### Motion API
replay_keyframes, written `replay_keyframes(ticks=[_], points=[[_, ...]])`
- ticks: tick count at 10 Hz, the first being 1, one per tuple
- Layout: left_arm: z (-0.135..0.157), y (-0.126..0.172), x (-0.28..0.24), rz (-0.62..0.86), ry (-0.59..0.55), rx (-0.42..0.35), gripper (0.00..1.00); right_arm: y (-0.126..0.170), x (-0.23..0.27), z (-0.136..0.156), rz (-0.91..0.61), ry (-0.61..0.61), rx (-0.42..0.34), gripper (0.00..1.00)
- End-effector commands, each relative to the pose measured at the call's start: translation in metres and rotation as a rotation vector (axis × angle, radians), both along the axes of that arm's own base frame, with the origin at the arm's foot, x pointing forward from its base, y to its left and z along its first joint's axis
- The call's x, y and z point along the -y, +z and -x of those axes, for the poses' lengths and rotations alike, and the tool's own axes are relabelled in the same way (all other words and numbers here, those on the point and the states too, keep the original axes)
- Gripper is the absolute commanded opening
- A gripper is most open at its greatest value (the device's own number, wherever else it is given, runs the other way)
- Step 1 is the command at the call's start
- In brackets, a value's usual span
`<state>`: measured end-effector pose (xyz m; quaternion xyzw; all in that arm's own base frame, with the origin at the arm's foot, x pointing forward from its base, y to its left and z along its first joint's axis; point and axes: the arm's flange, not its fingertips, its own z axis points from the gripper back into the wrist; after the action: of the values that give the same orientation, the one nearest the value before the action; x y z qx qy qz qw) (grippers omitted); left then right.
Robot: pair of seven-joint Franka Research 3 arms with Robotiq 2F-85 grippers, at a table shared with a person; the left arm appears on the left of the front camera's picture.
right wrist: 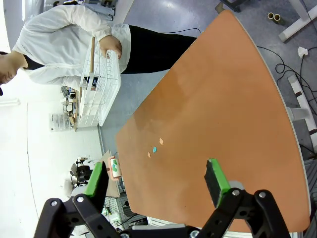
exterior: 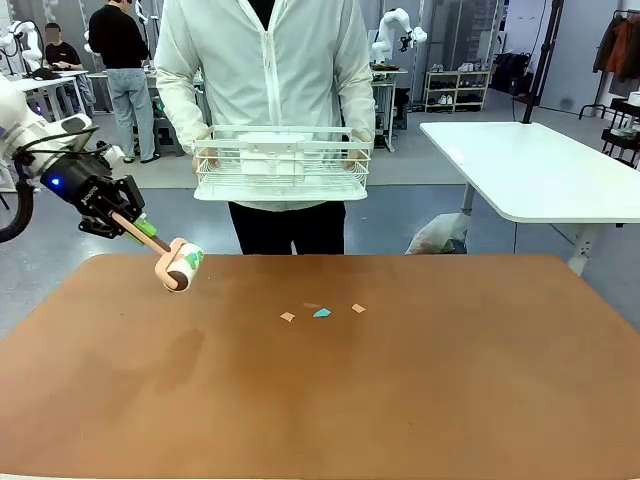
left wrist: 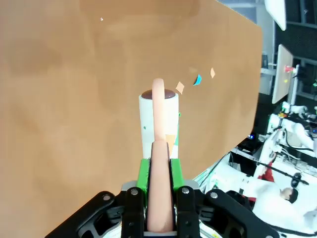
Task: Clean the table.
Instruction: Clean the table with the Lint Roller when the human lifts the Dish drying rack.
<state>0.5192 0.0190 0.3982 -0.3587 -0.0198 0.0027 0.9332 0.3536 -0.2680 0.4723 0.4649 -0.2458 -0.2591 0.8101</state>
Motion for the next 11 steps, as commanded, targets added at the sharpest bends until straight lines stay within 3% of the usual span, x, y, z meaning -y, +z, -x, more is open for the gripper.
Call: replay_keyframes(ticks=[1,5,6,9,11], points=[[0.001,-0.005,0.009,-0.032,-0.045,-0.005,0.21,0.002,0.001,0.001,0.001,0.007,0.025,1.00],[0.001,-0.005,0.010,-0.019,-0.035,-0.010,0.21,0.002,0.001,0.001,0.001,0.007,0.025,1.00],[-0.007,-0.016,0.027,-0.124,0.023,0.037,0.21,0.002,0.001,0.001,0.001,0.007,0.025,1.00],[-0.026,-0.028,0.054,-0.099,-0.046,0.093,0.21,0.002,0.001,0.001,0.001,0.007,0.025,1.00],[-0.037,-0.044,0.066,-0.067,-0.047,0.072,0.21,0.002,0.001,0.001,0.001,0.007,0.025,1.00]])
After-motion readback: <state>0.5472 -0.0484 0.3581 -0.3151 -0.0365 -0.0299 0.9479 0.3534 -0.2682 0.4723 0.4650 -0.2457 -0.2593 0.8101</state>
